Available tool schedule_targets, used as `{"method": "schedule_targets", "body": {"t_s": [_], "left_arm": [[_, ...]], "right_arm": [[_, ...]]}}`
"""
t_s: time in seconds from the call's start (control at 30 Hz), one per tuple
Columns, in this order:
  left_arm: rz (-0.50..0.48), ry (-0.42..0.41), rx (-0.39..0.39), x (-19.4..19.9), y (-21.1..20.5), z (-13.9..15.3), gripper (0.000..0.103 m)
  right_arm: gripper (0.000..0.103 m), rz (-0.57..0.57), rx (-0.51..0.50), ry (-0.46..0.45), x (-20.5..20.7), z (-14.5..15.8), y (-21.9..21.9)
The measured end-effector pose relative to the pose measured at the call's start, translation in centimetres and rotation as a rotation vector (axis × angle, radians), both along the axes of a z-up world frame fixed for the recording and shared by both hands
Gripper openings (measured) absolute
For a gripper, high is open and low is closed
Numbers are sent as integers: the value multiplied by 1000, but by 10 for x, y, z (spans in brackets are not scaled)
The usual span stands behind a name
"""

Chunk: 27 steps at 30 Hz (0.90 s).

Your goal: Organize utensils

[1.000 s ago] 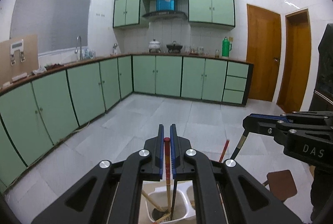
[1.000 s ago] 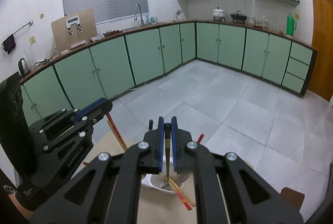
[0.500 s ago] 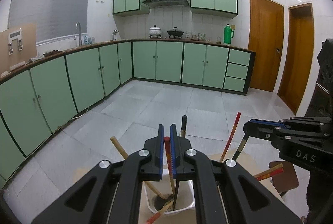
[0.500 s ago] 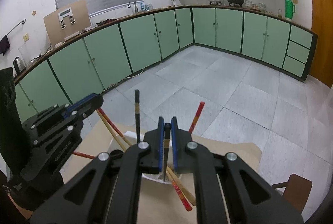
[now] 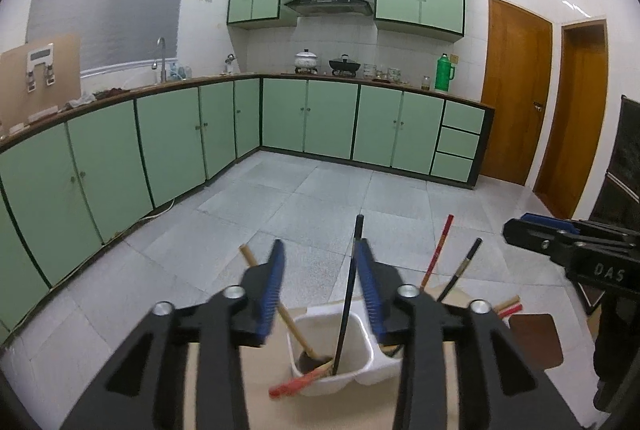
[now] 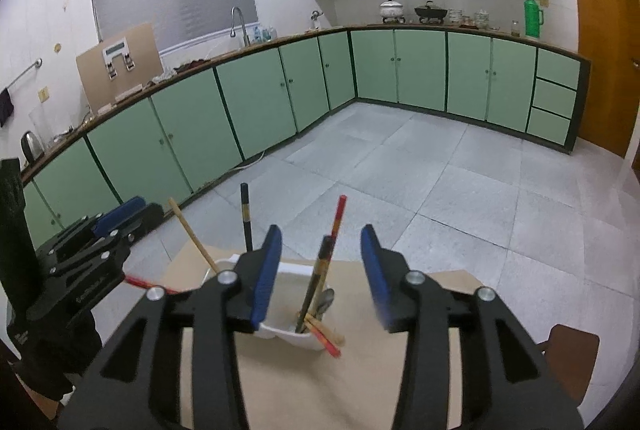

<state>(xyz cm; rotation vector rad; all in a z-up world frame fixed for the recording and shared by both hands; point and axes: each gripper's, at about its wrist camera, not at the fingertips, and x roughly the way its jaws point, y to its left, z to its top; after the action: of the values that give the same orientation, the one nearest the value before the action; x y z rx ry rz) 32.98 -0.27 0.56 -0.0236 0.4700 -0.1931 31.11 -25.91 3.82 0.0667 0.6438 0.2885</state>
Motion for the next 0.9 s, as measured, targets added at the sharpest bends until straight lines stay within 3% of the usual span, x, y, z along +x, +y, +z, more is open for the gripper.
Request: {"method": "schedule_targets", "body": {"t_s": [0.07, 0.5, 0.77, 0.9], "left_arm": [[8, -1, -5, -12, 3, 1, 51], [40, 34, 3, -106, 12, -20, 77], [55, 62, 7, -162, 11, -33, 94], [61, 67, 24, -190, 7, -34, 97]], "right_arm": [[51, -5, 9, -4, -11, 0, -6], [88, -25, 46, 16, -113, -33, -34], [96, -13, 26, 33, -170, -50, -33], [98, 0, 14, 25, -194, -50, -27]]}}
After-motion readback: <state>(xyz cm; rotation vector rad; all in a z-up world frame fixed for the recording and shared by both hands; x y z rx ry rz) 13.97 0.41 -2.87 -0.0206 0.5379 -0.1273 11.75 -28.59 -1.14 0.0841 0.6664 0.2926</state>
